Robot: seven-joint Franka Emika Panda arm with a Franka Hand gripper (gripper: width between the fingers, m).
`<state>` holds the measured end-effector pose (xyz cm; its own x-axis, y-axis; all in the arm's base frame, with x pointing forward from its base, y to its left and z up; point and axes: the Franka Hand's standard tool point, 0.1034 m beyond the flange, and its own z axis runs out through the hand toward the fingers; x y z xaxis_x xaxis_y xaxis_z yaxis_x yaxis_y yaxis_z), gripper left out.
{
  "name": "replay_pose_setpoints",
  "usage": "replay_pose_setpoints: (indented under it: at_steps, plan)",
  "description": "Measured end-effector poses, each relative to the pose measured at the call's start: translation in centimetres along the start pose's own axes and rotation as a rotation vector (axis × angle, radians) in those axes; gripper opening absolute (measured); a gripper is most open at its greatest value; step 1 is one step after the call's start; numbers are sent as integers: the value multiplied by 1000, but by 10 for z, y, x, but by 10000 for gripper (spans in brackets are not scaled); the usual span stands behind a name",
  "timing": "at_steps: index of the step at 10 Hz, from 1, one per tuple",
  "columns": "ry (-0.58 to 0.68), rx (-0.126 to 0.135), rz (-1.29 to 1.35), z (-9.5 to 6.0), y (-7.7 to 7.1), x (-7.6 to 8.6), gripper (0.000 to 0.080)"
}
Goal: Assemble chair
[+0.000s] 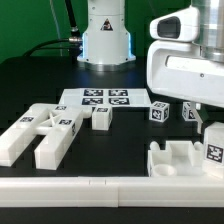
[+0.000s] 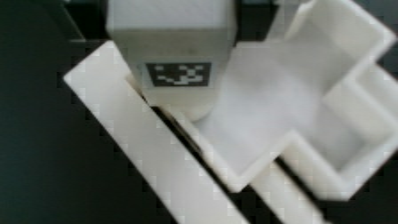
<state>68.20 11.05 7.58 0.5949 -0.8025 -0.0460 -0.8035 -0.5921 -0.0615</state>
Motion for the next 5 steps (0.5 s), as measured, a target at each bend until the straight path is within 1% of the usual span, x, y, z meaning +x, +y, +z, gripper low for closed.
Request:
replay_pose_setpoints:
  at_steps: [1, 5]
  plan:
    - [-6, 8, 111, 0, -1, -1, 288]
    - [-10, 11, 376, 0, -3, -2, 290]
